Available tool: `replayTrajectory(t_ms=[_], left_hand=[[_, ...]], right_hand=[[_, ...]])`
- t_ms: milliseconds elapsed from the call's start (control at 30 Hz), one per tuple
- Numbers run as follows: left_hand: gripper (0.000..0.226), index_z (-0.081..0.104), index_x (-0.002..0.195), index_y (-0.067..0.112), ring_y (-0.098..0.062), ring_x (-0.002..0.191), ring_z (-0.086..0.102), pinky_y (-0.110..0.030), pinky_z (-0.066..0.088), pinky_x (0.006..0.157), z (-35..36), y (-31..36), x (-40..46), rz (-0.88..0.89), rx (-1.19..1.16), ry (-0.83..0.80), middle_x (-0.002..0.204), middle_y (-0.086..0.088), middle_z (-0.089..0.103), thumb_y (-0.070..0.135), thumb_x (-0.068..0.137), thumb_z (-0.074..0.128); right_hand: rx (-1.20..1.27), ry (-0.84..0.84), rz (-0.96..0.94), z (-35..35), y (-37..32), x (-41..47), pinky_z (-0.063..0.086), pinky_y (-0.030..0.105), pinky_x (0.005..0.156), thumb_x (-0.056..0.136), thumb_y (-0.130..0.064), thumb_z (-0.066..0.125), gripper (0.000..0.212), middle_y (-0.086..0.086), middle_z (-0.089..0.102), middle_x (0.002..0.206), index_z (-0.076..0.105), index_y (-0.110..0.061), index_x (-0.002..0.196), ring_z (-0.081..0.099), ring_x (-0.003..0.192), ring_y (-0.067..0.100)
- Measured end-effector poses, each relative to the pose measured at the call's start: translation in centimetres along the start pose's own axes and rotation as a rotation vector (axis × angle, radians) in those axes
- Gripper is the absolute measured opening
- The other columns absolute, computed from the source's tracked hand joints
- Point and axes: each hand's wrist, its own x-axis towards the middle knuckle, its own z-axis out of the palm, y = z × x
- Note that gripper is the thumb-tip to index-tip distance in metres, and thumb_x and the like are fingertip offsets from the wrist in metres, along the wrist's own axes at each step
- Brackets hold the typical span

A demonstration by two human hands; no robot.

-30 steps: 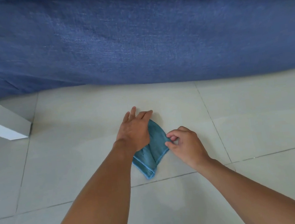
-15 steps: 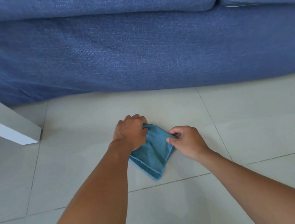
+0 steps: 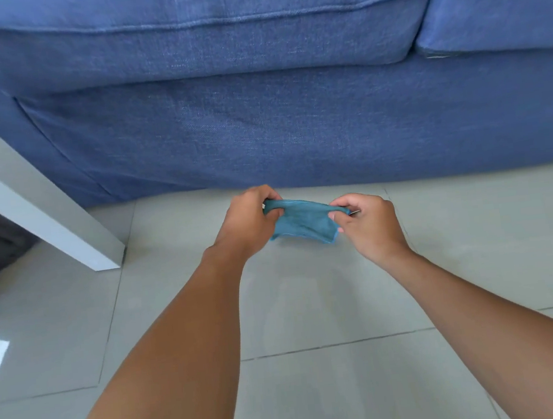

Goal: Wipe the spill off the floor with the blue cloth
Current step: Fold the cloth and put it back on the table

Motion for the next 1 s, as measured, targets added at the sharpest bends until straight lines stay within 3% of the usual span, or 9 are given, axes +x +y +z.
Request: replayTrajectory(t_ms=[167,300,367,467,600,767,900,1000], left_hand=[[0.007,0.066,0.098,0.020,-0.017,0.089,0.063,-0.024,0.049,0.074,-3.2,1.4,-0.7,0.021,0.032,0.042,0.101,0.002,0.067,0.014,0.095,0.065],[0.007,0.066,0.095,0.021,-0.015,0.091,0.060,-0.017,0.041,0.068,-7.1,2.6,-0.3,0.019,0.061,0.115,0.098,0.005,0.066,0.015,0.094,0.065],[0.007,0.066,0.094,0.024,-0.014,0.090,0.060,-0.022,0.044,0.068,-9.5,3.3,-0.2,0.002,0.083,0.176,0.097,0.007,0.067,0.017,0.093,0.065],[0.008,0.064,0.094,0.026,-0.012,0.089,0.061,-0.032,0.050,0.072,-13.6,4.5,0.0,-0.037,0.072,0.234,0.097,0.010,0.067,0.018,0.093,0.063],[0.010,0.062,0.093,0.029,-0.007,0.086,0.058,-0.030,0.047,0.071,-19.1,6.6,0.1,-0.081,0.078,0.321,0.095,0.014,0.064,0.020,0.093,0.060],[0.013,0.058,0.092,0.031,0.009,0.090,0.053,-0.018,0.038,0.069,-25.7,10.2,-1.4,-0.158,0.040,0.538,0.094,0.018,0.059,0.018,0.094,0.059],[0.009,0.058,0.097,0.023,-0.010,0.085,0.056,-0.026,0.039,0.075,-30.5,13.1,-4.0,-0.169,0.028,0.657,0.094,0.010,0.060,0.014,0.095,0.058],[0.009,0.058,0.098,0.022,-0.014,0.085,0.058,-0.028,0.043,0.076,-34.4,14.9,-6.8,-0.173,0.057,0.781,0.095,0.006,0.062,0.014,0.096,0.058]], right_hand=[[0.015,-0.074,-0.071,-1.8,-3.5,1.1,0.062,0.046,0.076,0.086,-0.015,0.075,0.029,-0.016,0.073,0.076,0.072,-0.041,0.075,0.072,0.073,0.016],[0.035,-0.122,-0.131,-2.4,-7.5,2.9,0.063,0.049,0.071,0.085,-0.017,0.075,0.022,-0.009,0.072,0.072,0.074,-0.039,0.086,0.072,0.064,0.013],[0.033,-0.144,-0.160,-2.5,-10.1,4.1,0.063,0.050,0.070,0.084,-0.018,0.076,0.018,-0.006,0.071,0.070,0.074,-0.036,0.085,0.072,0.059,0.012],[0.044,-0.181,-0.177,-2.5,-14.7,6.3,0.063,0.045,0.070,0.083,-0.019,0.076,0.014,-0.007,0.072,0.071,0.073,-0.033,0.082,0.073,0.057,0.010],[0.043,-0.287,-0.219,-3.3,-21.3,9.2,0.053,0.030,0.063,0.084,-0.022,0.075,0.019,-0.012,0.072,0.072,0.071,-0.039,0.080,0.074,0.058,0.007],[0.049,-0.411,-0.340,-4.2,-30.2,11.6,0.057,0.035,0.067,0.086,-0.020,0.074,0.019,-0.008,0.071,0.073,0.070,-0.038,0.081,0.073,0.057,0.009],[0.074,-0.453,-0.491,-3.2,-37.5,11.3,0.050,0.028,0.060,0.083,-0.030,0.071,0.014,-0.019,0.069,0.071,0.068,-0.044,0.084,0.063,0.062,0.003],[0.175,-0.504,-0.546,-2.1,-42.6,10.4,0.048,0.026,0.060,0.082,-0.035,0.070,0.010,-0.024,0.068,0.075,0.069,-0.046,0.082,0.060,0.063,0.001]])
